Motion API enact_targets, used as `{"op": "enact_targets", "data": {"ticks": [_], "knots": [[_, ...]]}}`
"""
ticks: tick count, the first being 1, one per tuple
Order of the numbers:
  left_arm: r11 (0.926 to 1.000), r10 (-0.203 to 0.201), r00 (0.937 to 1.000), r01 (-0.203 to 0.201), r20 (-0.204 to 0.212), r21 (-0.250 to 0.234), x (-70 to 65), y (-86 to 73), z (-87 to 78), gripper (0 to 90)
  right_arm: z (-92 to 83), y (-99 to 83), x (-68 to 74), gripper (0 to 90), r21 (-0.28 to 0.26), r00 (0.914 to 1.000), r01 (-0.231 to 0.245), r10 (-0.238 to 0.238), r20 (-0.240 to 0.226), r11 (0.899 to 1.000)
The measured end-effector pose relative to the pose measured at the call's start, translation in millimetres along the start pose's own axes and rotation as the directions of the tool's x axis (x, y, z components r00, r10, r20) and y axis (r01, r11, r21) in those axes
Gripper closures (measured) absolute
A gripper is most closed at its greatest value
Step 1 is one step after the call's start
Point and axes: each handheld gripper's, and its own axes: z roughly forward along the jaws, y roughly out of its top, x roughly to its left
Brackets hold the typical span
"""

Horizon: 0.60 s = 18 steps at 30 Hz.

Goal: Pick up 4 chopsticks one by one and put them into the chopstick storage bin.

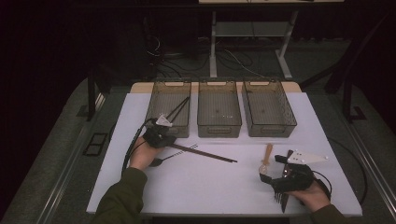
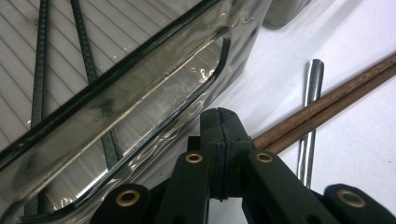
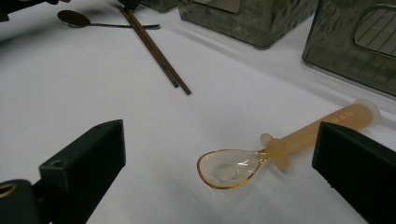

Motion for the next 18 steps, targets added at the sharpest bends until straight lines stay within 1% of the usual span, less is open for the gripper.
{"op": "enact_targets", "data": {"ticks": [3,5,7,11,13,15,18], "knots": [[0.9998,0.01,0.9999,-0.01,0.005,0.016,-0.3,-0.2,-1.0,90.0,-0.2,0.0,0.1,2.5,0.0,1.0,0.0,0.0,0.001,1.0],[0.9998,0.01,0.9999,-0.01,0.008,0.014,-1.4,-0.7,-0.6,90.0,-0.4,-0.1,0.1,2.5,-0.001,1.0,-0.001,0.001,0.001,1.0],[0.9996,0.018,0.9998,-0.018,0.01,0.021,-1.3,-1.3,-0.9,90.0,-0.4,0.0,-0.1,2.5,-0.002,1.0,-0.003,0.003,0.002,1.0],[0.9991,0.018,0.9998,-0.018,0.013,0.038,-1.2,-2.6,-3.0,90.0,-0.5,0.1,-0.1,2.5,-0.002,1.0,-0.002,0.002,0.002,1.0],[0.9993,0.015,0.9997,-0.015,0.019,0.034,-1.0,-3.7,-3.5,90.0,-0.6,0.1,0.0,2.4,-0.001,1.0,-0.002,0.002,0.002,1.0],[0.9989,0.019,0.9995,-0.02,0.024,0.043,-1.0,-4.6,-4.6,90.0,-0.7,0.1,0.2,2.5,-0.001,1.0,-0.003,0.003,0.002,1.0],[0.9988,0.02,0.9993,-0.021,0.031,0.045,-2.6,-5.7,-5.6,90.0,-0.8,0.1,0.2,2.5,-0.001,1.0,-0.002,0.002,0.001,1.0]]}}
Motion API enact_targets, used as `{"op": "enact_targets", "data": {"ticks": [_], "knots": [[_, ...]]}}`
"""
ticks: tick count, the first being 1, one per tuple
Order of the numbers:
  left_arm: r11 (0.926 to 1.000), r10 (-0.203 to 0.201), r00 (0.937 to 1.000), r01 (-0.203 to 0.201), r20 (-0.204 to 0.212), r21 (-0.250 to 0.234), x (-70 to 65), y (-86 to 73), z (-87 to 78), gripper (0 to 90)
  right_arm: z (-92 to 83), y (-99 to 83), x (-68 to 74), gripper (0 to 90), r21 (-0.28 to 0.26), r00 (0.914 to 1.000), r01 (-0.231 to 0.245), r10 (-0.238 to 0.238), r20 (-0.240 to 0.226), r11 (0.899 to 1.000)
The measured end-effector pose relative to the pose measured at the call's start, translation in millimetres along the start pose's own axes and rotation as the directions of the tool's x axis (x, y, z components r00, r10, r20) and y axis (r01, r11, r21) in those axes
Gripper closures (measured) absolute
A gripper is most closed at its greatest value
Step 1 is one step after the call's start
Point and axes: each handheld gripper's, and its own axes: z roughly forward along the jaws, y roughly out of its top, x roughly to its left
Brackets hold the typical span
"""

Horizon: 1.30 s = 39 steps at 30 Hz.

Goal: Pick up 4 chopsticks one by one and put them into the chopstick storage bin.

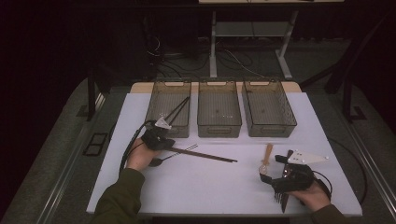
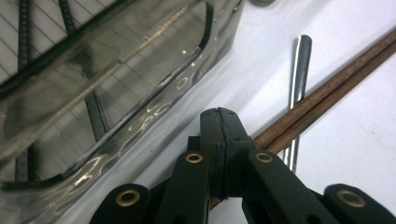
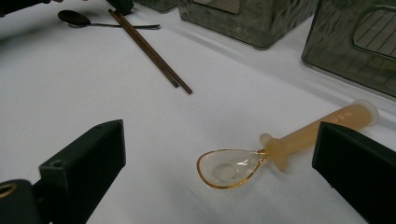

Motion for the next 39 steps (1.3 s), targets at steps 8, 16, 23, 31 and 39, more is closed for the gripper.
{"op": "enact_targets", "data": {"ticks": [8,16,23,31,39], "knots": [[0.9997,0.003,1.0,-0.003,0.009,0.024,-6.3,-2.5,-3.6,90.0,0.0,0.1,0.7,2.5,0.002,1.0,0.002,-0.002,-0.002,1.0],[0.9991,0.025,0.9995,-0.026,0.017,0.035,-9.2,-6.6,-7.8,90.0,-0.1,0.2,1.1,2.5,0.004,0.9999,0.012,-0.012,0.001,1.0],[0.9986,0.037,0.9991,-0.037,0.021,0.039,-15.4,-7.3,-8.6,90.0,-0.3,0.2,1.1,2.5,0.004,0.9999,0.011,-0.011,0.0,1.0],[0.9974,0.054,0.9982,-0.055,0.027,0.046,-19.4,-6.3,-9.1,90.0,-0.3,0.1,1.1,2.4,0.005,0.9999,0.011,-0.011,0.001,1.0],[0.9981,0.049,0.9981,-0.051,0.037,0.036,-25.8,-13.0,-14.7,90.0,-0.2,0.2,1.1,2.5,0.004,0.9999,0.011,-0.011,0.002,1.0]]}}
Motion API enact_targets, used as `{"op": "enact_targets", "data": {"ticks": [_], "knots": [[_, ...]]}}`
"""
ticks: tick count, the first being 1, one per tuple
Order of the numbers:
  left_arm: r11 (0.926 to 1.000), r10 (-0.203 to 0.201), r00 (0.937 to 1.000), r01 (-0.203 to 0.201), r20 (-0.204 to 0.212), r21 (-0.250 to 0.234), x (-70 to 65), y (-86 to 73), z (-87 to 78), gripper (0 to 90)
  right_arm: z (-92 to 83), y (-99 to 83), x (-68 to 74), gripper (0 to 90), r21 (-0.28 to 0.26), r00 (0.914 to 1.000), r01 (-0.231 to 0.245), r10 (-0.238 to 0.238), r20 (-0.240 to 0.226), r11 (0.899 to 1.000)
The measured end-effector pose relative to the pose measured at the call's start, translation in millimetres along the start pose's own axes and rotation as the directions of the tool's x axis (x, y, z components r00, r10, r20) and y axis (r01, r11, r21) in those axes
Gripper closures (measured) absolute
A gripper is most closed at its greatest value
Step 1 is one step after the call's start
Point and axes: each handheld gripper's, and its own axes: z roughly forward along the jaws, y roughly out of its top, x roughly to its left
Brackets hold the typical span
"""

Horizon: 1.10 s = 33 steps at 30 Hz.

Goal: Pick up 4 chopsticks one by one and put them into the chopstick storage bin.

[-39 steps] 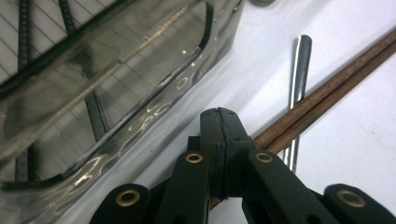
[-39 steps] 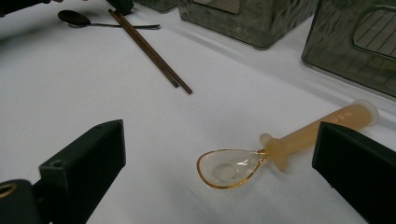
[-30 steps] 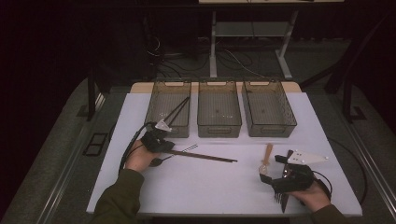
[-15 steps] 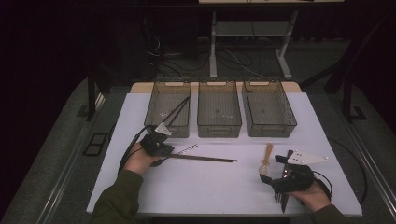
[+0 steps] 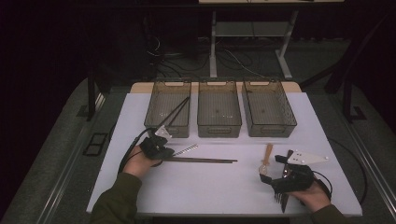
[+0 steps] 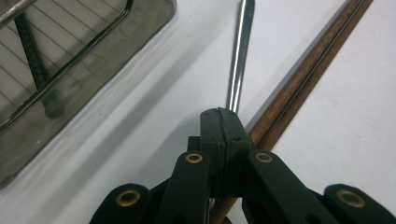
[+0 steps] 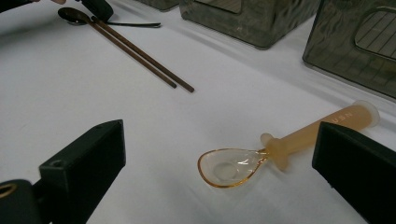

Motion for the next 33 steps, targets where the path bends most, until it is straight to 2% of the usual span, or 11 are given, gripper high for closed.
{"op": "enact_targets", "data": {"ticks": [7,11,12,33], "knots": [[0.9995,0.03,0.9995,-0.03,0.011,0.009,-5.6,-2.6,-2.5,90.0,0.1,0.1,0.1,2.5,0.0,1.0,0.002,-0.002,0.0,1.0],[0.9993,0.031,0.9994,-0.032,0.017,0.019,-8.8,-2.3,-0.6,90.0,0.2,0.1,0.2,2.5,0.001,1.0,0.002,-0.002,-0.001,1.0],[0.9989,0.043,0.9989,-0.043,0.018,0.02,-8.8,-1.8,-0.3,90.0,0.2,0.1,0.2,2.5,0.001,1.0,0.002,-0.002,-0.001,1.0],[0.9975,0.064,0.9963,-0.065,0.057,0.026,-24.3,-7.6,-3.8,90.0,0.2,0.0,0.1,2.5,0.001,1.0,0.0,0.0,-0.001,1.0]]}}
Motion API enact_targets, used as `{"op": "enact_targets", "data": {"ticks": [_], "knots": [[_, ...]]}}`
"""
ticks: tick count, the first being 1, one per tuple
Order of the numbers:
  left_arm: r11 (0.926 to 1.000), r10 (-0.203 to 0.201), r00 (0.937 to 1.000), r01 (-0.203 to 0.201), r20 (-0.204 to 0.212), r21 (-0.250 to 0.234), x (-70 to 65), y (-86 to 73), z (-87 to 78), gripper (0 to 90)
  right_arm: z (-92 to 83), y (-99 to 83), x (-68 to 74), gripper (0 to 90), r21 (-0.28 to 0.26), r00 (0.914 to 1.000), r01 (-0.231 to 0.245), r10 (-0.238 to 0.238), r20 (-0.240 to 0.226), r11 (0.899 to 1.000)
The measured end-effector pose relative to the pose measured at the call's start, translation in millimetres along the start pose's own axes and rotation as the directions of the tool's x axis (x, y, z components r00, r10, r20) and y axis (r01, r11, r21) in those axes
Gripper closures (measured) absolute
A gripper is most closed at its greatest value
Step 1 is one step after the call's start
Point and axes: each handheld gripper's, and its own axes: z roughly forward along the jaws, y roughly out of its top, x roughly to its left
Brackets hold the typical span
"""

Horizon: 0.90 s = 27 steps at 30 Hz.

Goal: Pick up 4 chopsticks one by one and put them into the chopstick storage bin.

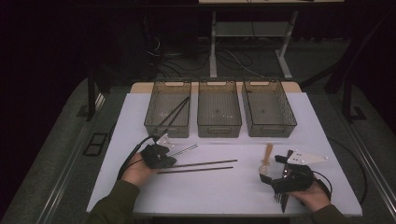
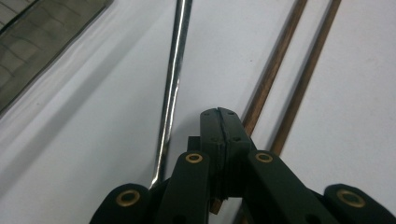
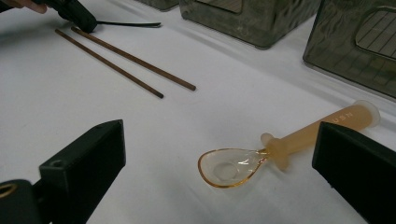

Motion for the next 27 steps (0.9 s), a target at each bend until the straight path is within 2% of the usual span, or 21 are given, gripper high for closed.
{"op": "enact_targets", "data": {"ticks": [27], "knots": [[0.9996,0.029,0.9982,-0.029,0.053,0.004,-21.8,-13.5,-8.2,90.0,-0.2,0.1,0.0,2.5,0.0,1.0,0.004,-0.004,0.002,1.0]]}}
